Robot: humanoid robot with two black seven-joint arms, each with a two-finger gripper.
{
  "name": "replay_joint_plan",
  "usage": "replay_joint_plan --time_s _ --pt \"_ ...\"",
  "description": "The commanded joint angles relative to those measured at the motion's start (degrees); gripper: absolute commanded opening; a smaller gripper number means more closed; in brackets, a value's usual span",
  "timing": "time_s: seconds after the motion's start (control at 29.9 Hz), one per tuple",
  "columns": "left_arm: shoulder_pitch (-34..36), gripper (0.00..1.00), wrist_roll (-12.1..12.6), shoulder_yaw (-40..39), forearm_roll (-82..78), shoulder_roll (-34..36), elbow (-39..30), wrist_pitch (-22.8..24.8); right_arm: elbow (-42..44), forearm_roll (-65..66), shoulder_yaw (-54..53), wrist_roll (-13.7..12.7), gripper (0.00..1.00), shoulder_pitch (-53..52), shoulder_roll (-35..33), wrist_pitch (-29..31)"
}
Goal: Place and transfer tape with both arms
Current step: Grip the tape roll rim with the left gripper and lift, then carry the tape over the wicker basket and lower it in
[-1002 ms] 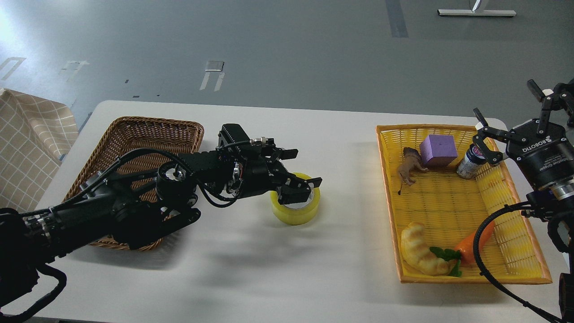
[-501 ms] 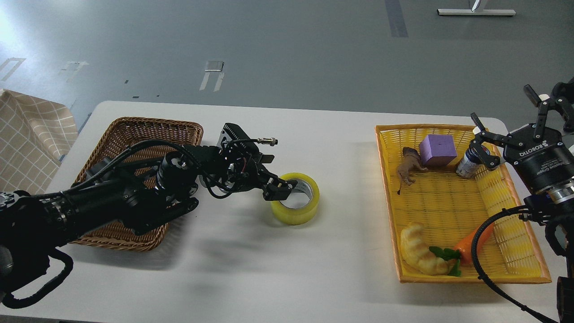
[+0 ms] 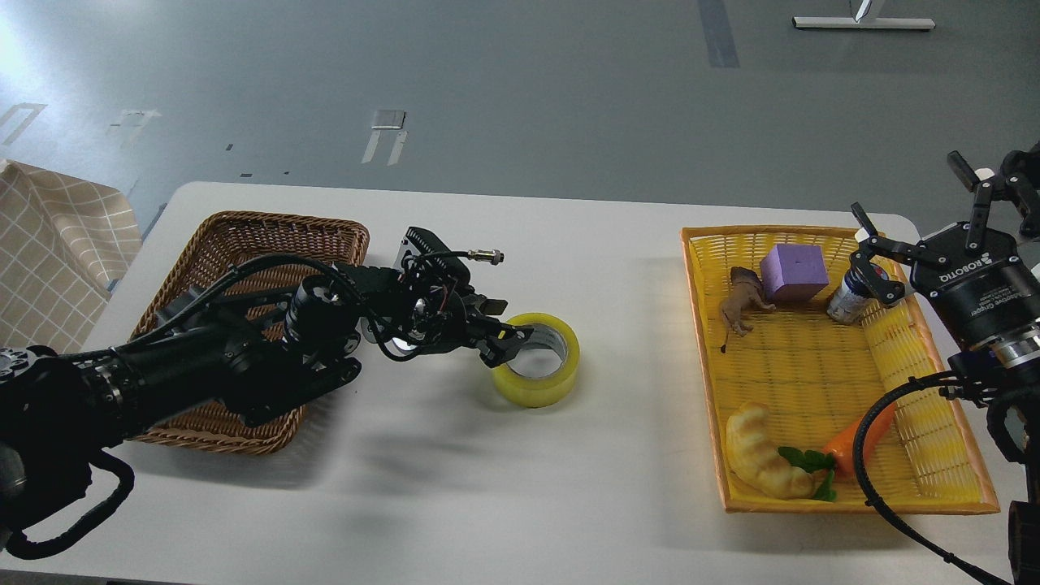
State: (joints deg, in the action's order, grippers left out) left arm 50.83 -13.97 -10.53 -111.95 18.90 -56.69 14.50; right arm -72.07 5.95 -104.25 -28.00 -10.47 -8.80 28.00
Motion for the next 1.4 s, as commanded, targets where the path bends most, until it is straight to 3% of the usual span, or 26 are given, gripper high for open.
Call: replay_joint_plan --time_s 0.0,0.13,0.27,0.37,0.63,0.9,1.0,1.14,1.37 --pt "-0.29 0.56 0.17 0.07 0.24 0.0 0.0 0.44 -0.27 0.02 0.19 0.0 0.95 0.01 -0.17 0.0" --pt "-0.64 0.41 0.17 0.07 0.24 0.0 0.0 0.44 -0.27 0.02 0.19 0.0 0.95 0.01 -0.17 0.0" --pt "-0.82 0.07 0.09 0.25 0.24 0.0 0.09 0.44 -0.27 0.02 0.19 0.0 0.95 0.01 -0.08 0.0" --pt "-0.82 0.0 0.09 0.34 0.24 0.09 0.09 0.44 -0.27 0.02 0.19 0.0 0.95 0.01 -0.08 0.0" --pt "4.36 0.0 0.0 0.25 0.24 1.67 -1.32 0.44 -0.27 0.02 0.19 0.0 0.95 -0.08 -0.08 0.0" --pt "11.31 0.0 -0.88 0.07 5.6 10.01 -4.92 1.93 -0.27 -0.06 0.1 0.0 0.95 -0.08 -0.08 0.0" --pt "11.4 0.0 -1.06 -0.01 6.3 14.75 -4.92 1.93 -0.27 0.02 0.1 0.0 0.95 -0.08 -0.08 0.0" --pt "11.14 0.0 -3.86 -0.1 9.98 24.23 -4.92 1.32 -0.27 0.02 0.1 0.0 0.95 0.01 0.01 0.0" --pt "9.82 0.0 -6.41 0.25 12.81 36.73 -4.92 -0.35 -0.18 0.02 0.19 0.0 0.95 -0.08 0.01 0.0"
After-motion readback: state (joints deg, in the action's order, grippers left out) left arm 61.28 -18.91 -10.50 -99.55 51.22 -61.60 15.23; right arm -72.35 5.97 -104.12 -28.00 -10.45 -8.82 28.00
